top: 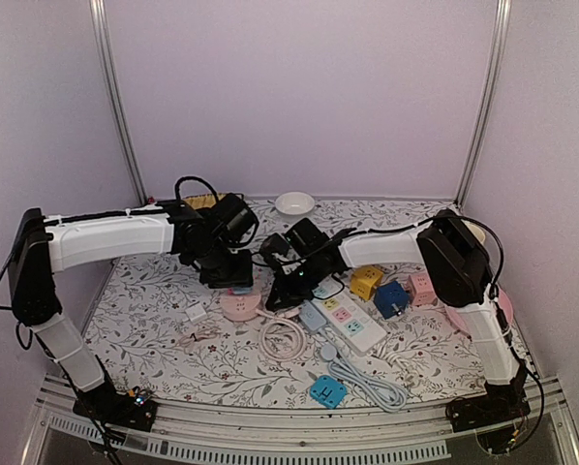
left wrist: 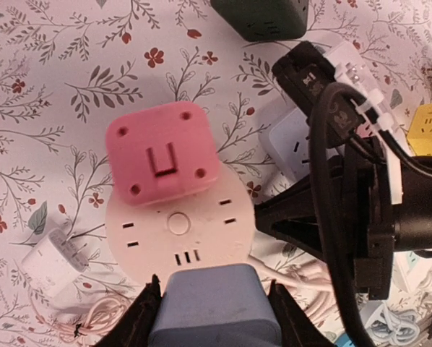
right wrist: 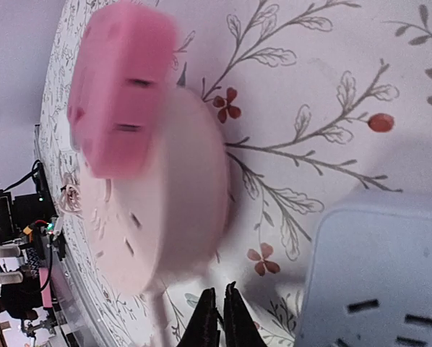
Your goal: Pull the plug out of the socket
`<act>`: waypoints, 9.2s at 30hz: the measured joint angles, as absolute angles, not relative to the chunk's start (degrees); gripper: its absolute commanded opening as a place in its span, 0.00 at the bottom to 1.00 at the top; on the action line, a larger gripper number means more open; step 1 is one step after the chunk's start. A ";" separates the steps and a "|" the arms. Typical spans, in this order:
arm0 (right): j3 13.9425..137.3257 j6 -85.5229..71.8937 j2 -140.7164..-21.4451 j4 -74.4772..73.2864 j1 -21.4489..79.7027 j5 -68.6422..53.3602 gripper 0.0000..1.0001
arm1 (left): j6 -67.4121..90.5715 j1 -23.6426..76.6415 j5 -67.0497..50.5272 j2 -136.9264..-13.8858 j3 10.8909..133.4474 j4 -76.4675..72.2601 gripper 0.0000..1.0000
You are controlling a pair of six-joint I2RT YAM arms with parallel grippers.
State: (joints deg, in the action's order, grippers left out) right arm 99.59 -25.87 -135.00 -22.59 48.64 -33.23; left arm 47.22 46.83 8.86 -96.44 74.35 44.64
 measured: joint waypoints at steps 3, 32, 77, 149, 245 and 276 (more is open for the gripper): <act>98.15 -25.82 -133.14 -23.64 48.42 -31.42 0.08 | 48.14 46.83 8.67 -95.26 71.92 43.09 0.17; 91.81 -22.41 -117.78 -26.00 46.06 -22.17 0.14 | 53.80 26.15 7.75 -87.42 60.05 37.19 0.50; 89.25 -19.64 -114.61 -29.17 42.39 -17.89 0.40 | 53.71 40.51 11.99 -109.12 82.61 48.75 0.92; 90.83 -27.81 -124.95 -17.50 46.92 -38.09 0.48 | 65.69 40.45 4.93 -103.22 71.42 37.12 0.19; 91.05 -26.70 -105.10 -19.33 43.68 -21.63 0.30 | 56.75 34.68 11.55 -102.45 77.73 39.79 0.57; 67.44 -22.87 -78.72 -28.08 37.69 -3.53 0.45 | 51.66 32.05 6.85 -121.93 88.27 41.47 0.89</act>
